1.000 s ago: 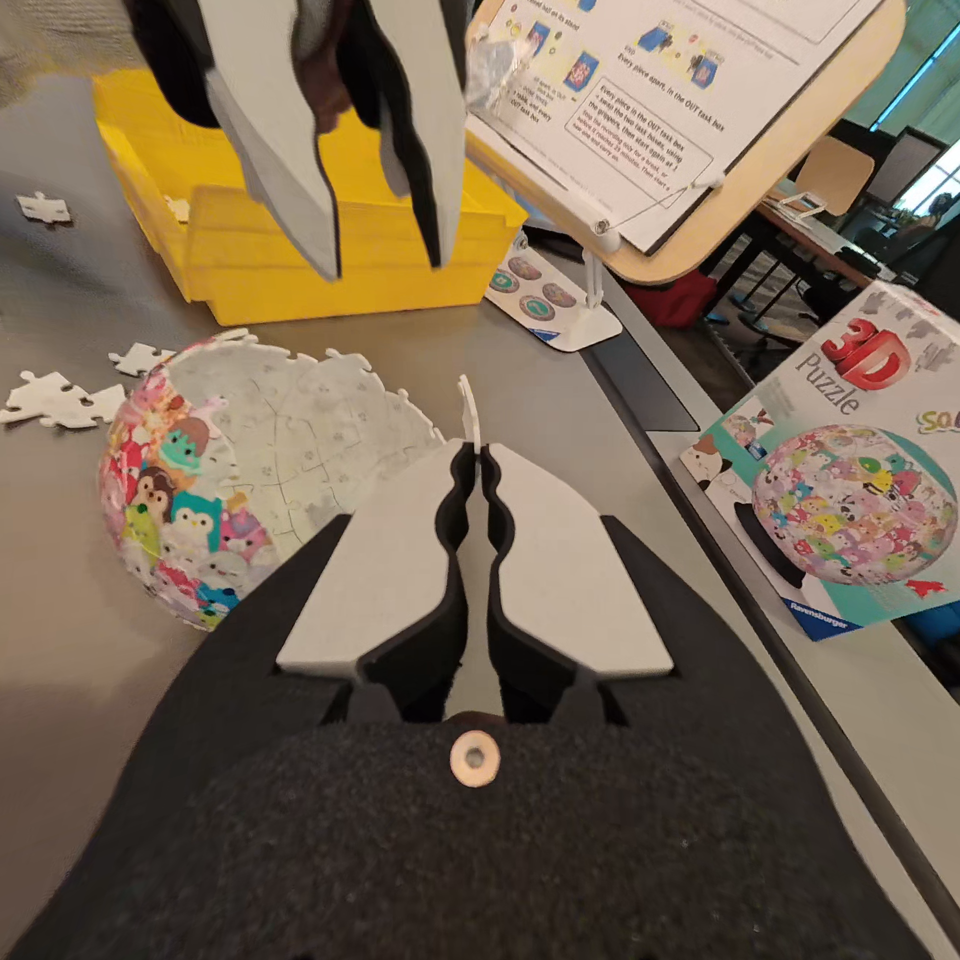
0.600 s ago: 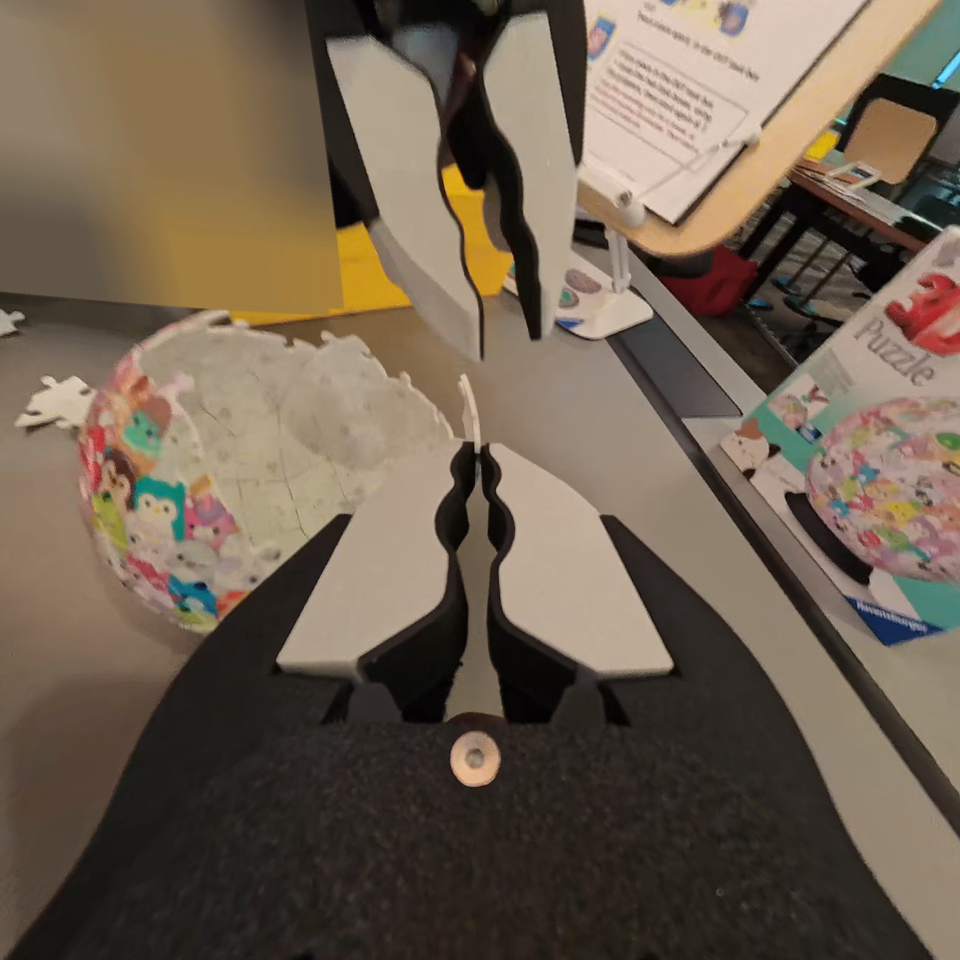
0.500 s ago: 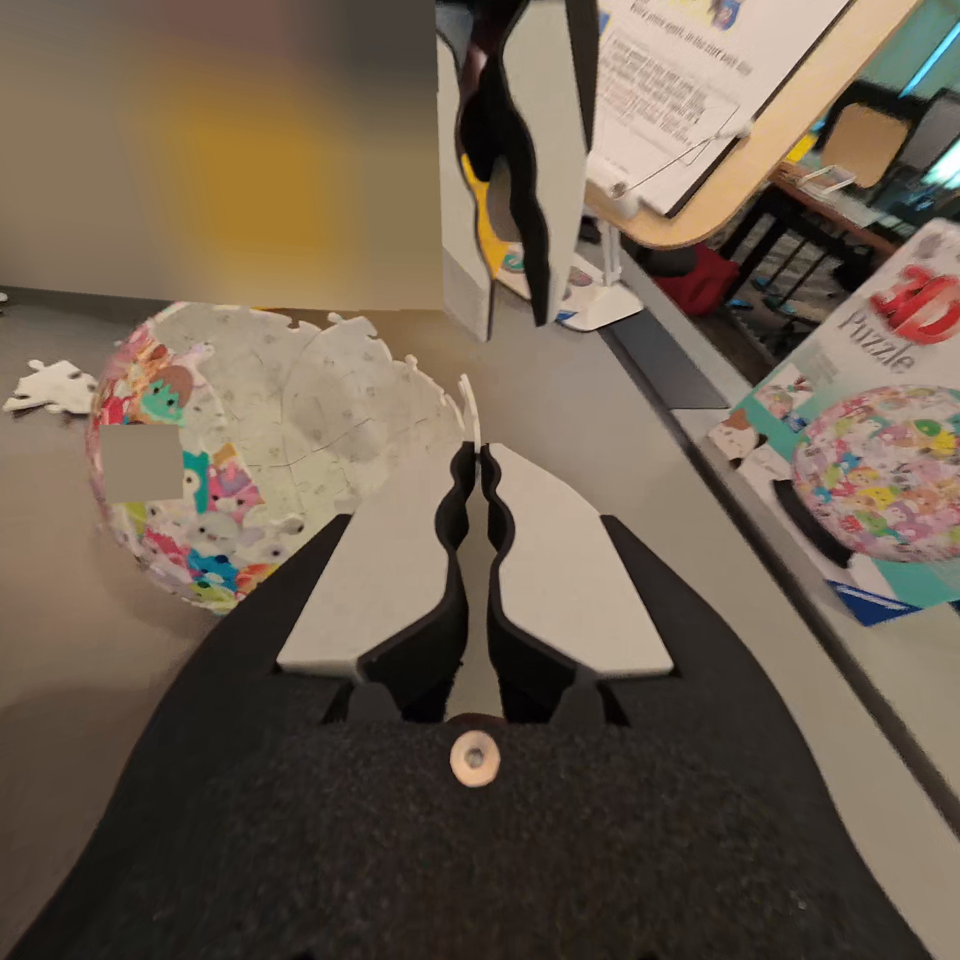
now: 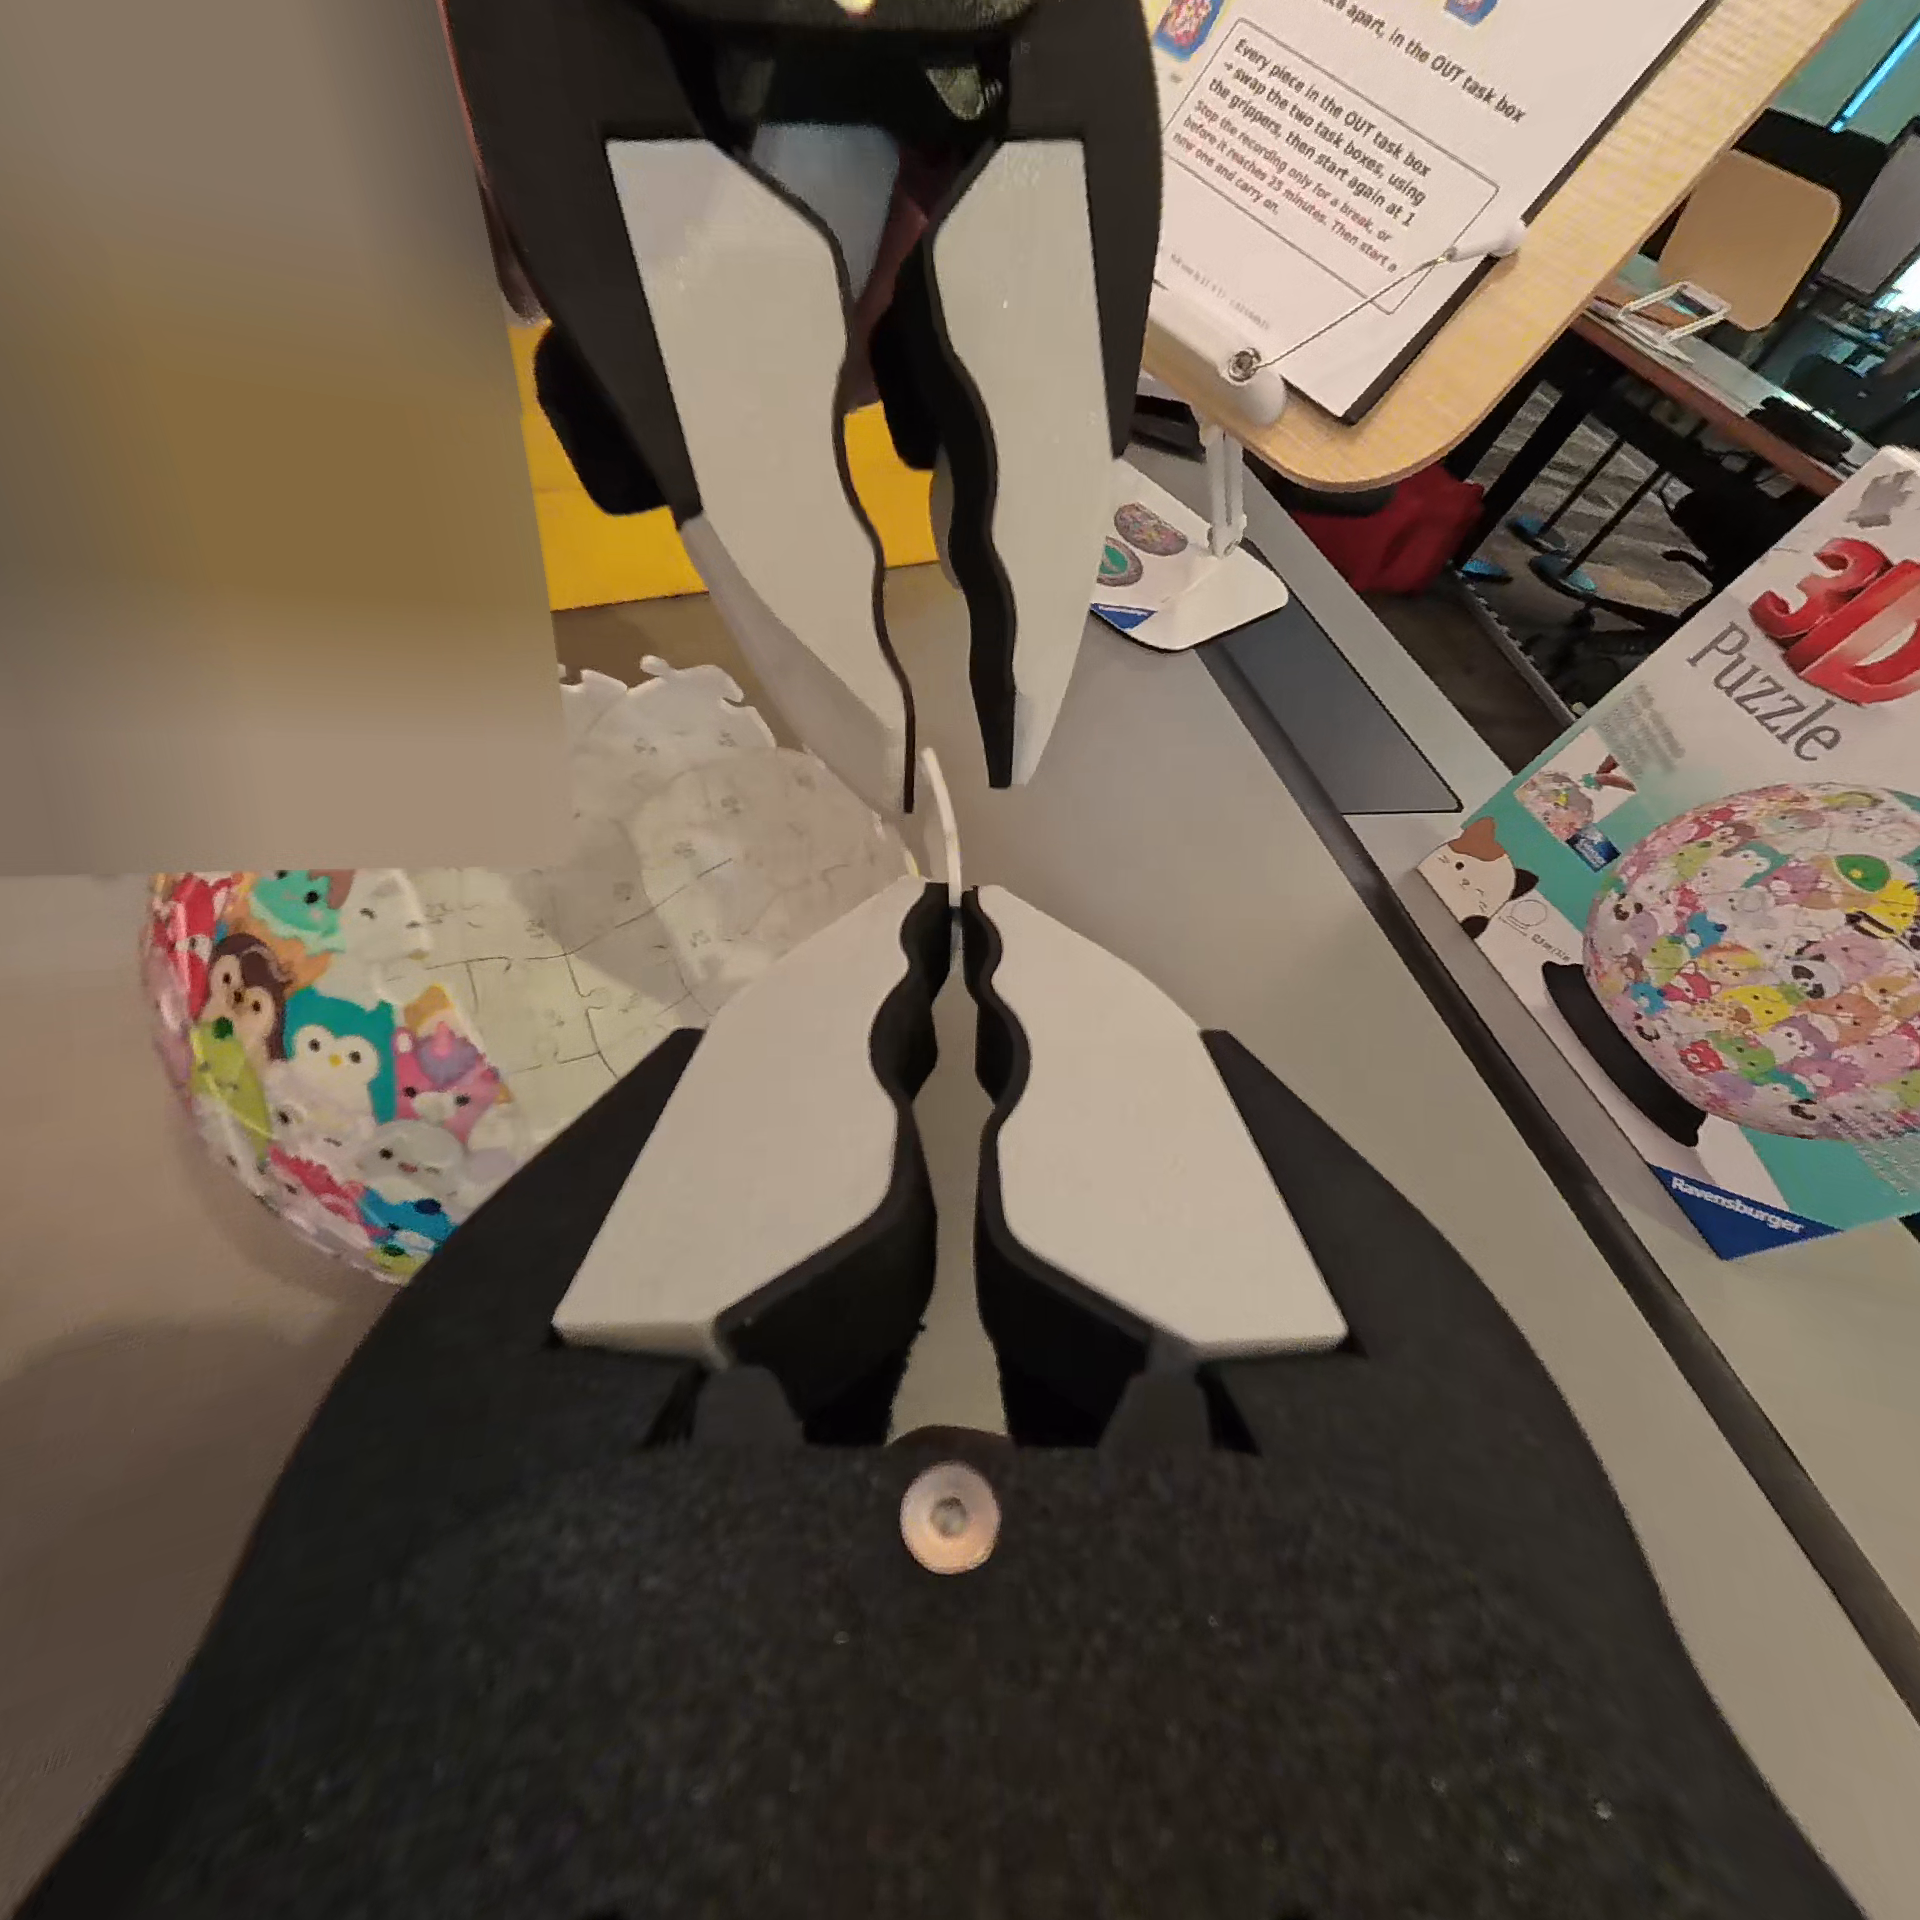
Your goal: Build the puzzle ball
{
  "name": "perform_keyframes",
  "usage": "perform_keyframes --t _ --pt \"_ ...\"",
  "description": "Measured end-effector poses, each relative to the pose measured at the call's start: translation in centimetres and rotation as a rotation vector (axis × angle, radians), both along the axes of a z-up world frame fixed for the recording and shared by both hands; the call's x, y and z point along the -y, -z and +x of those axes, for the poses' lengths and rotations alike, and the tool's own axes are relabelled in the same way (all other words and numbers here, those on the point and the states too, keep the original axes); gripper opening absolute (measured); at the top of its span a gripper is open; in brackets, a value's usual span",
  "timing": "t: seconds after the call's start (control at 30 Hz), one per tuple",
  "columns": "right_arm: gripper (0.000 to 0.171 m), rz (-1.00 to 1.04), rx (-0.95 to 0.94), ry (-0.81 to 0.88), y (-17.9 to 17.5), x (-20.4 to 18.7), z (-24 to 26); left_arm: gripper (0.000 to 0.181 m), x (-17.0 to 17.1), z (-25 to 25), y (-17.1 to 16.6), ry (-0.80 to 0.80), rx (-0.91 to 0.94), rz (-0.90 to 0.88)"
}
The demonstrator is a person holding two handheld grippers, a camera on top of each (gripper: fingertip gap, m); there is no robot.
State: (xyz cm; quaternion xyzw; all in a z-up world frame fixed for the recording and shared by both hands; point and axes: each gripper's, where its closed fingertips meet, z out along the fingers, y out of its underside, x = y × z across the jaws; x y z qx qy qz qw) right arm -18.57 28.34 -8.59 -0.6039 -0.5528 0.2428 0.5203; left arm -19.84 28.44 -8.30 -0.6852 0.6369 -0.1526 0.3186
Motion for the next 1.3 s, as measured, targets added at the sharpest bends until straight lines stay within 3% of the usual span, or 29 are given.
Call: perform_keyframes --t 0.77,1.3 --pt "0.002 0.04 0.019 -0.038 1.2 0.0 -0.7 0.011 0.3 -0.6 2.2 0.03 -0.121 0.015" --pt "0.002 0.137 0.012 -0.032 1.1 -0.5 -0.7 0.007 0.3 -0.5 2.3 0.038 -0.098 -0.03"
